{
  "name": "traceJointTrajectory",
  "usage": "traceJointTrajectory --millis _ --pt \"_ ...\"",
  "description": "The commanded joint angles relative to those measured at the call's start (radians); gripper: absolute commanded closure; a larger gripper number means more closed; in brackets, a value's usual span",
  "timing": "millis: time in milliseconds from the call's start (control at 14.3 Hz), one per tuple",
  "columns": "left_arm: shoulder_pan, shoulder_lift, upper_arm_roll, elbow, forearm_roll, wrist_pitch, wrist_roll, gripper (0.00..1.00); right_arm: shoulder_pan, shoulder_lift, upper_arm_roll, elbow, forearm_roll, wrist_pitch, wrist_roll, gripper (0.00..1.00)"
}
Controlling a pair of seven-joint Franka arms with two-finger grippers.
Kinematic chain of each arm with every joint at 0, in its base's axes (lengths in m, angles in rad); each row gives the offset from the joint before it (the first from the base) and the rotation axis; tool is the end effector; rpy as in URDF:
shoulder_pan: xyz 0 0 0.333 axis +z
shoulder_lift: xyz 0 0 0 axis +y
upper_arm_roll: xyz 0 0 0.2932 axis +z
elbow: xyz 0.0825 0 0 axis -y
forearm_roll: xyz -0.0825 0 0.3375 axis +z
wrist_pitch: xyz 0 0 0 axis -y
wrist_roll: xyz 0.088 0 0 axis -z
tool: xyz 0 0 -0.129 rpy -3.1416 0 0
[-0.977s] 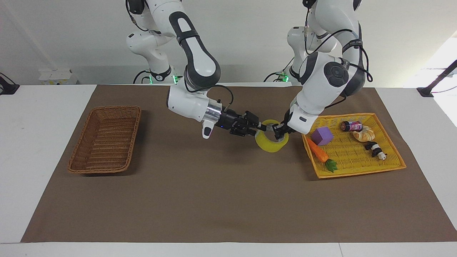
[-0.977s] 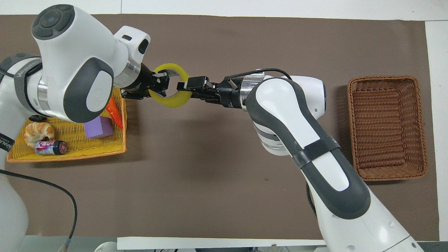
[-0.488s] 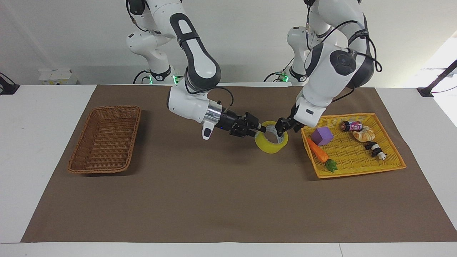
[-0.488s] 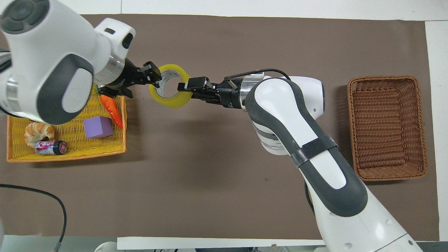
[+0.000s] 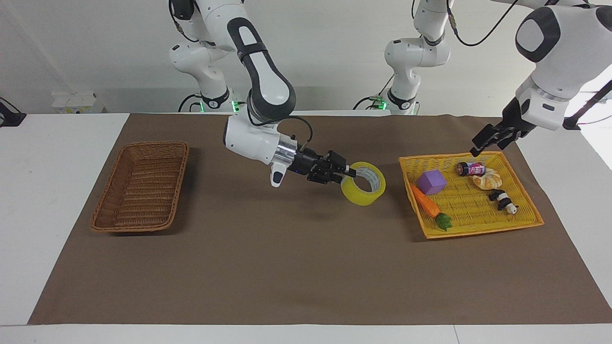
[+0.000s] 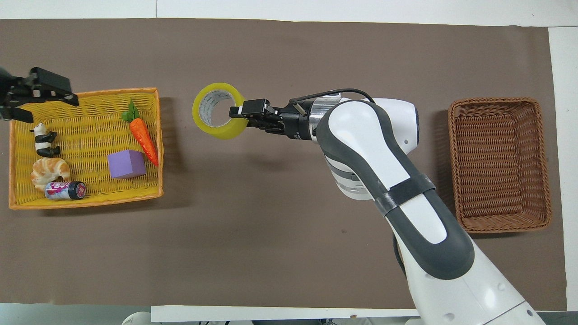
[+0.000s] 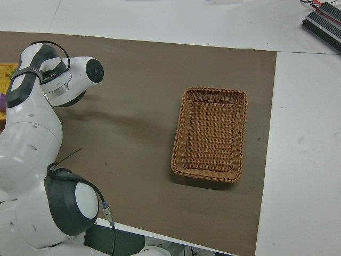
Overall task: Move tape to another basket
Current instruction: 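Open the left gripper and withdraw it while the right gripper holds the tape, then carry the tape with the right gripper into the wicker basket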
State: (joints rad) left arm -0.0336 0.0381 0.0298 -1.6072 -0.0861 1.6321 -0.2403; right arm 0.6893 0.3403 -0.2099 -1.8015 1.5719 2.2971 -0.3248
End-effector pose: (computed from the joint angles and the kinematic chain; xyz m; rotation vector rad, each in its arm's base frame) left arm 0.5226 -0.0129 0.5503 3.0364 0.3697 -0.0358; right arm 0.5368 0.3347 0.3886 -1.9743 0.2405 -0.0638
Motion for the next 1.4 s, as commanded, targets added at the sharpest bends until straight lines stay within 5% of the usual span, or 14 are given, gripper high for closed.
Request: traceJointTrajectory --millis 0,419,698,977,1326 --pt "0.061 -0.017 -0.013 -0.030 0.020 0.003 0.018 0.00 -0.112 -0.017 -0.002 0.004 -0.091 -0.137 -0.026 1.00" --pt "0.052 -0.040 -0.016 -0.017 0.118 -0.027 0.024 0.00 -0.538 -0.044 -0.005 0.007 -0.372 -0.611 -0.150 1.00" --pt "0.051 0.017 -0.019 0.183 0.141 -0.211 0.030 0.00 -0.880 -0.031 -0.005 0.062 -0.637 -0.870 -0.323 1.00" --pt "0.058 0.039 -0.022 0.214 0.140 -0.216 0.077 0.00 -1.097 -0.023 -0.005 0.048 -0.861 -0.935 -0.614 1.00" --pt "0.083 0.010 -0.013 0.149 0.086 -0.161 0.124 0.00 -1.168 0.054 -0.005 0.010 -0.908 -0.915 -0.743 1.00"
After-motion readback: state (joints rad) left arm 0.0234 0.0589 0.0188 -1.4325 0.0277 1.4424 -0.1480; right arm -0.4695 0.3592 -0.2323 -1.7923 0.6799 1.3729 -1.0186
